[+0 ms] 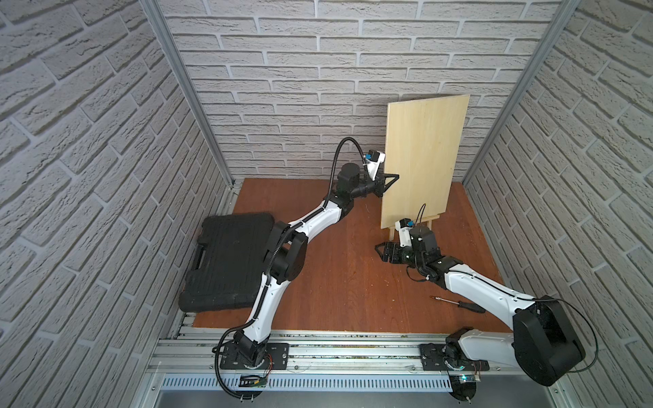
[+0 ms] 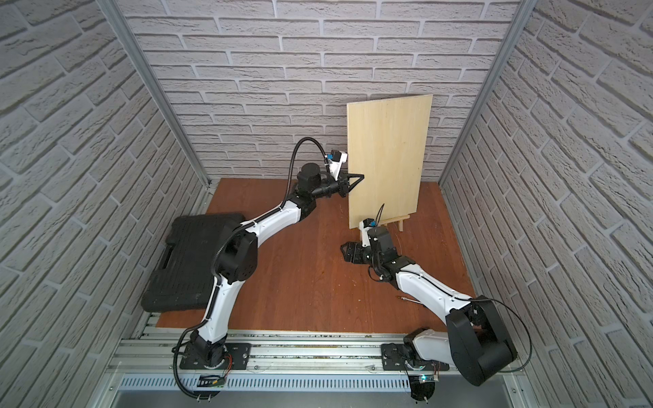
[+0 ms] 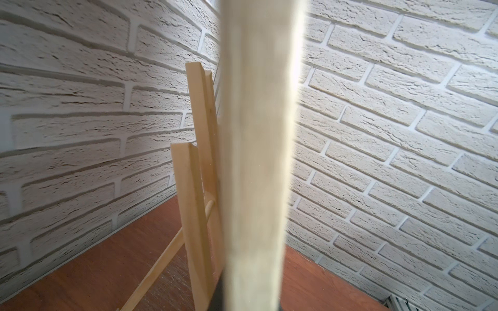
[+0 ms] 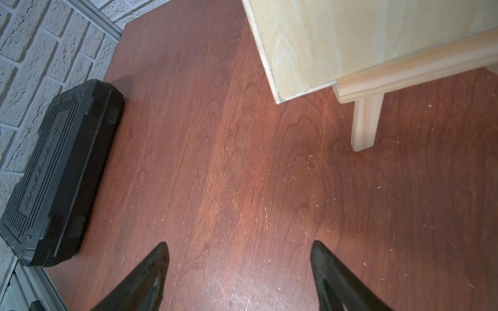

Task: Disassemble the easel
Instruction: Pick up the drawing board from the easel.

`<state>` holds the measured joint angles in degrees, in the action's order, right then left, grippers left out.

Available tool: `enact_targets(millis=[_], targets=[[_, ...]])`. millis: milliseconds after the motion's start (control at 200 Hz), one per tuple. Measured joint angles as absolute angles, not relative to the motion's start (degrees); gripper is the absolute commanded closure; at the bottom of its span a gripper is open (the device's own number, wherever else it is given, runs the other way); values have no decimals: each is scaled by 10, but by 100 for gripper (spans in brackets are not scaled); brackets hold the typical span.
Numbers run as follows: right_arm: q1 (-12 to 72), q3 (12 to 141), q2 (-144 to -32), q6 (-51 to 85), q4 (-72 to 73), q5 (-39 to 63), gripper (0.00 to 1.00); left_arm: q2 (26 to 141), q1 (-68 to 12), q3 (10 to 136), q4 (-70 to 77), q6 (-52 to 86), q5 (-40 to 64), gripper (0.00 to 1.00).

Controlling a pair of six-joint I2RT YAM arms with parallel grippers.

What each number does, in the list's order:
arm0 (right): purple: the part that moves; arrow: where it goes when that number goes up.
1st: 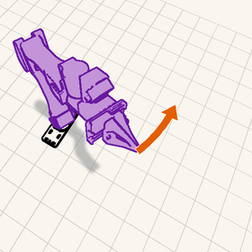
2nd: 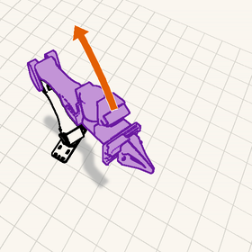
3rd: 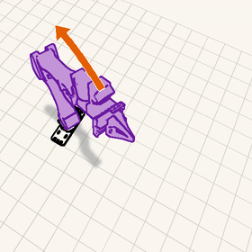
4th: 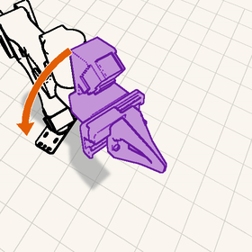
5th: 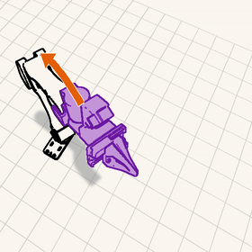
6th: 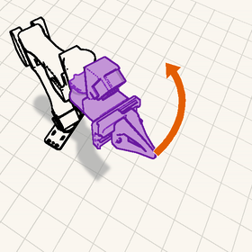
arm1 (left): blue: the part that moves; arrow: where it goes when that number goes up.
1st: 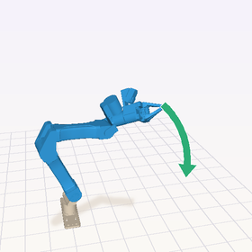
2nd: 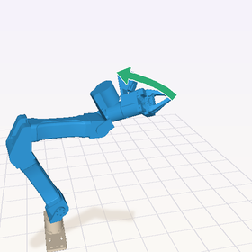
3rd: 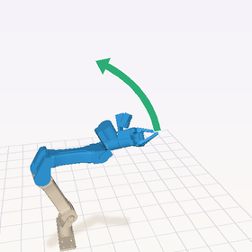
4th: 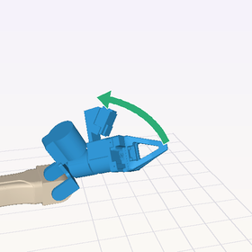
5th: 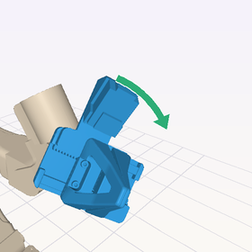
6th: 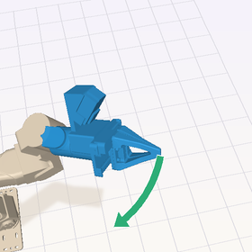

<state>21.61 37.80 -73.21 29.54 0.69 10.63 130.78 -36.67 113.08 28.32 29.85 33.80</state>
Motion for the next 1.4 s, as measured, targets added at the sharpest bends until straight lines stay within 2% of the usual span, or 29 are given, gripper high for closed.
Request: enact_targets(millis=[710,1190,1400], targets=[[216,378,-732,295,7,106,19,1287,-373,1134,309,348,298,100],[216,378,-731,295,7,104,19,1287,-374,1208,320,401,277,100],[217,358,-683,295,14,104,19,1240,-378,1154,329,422,280,100]])
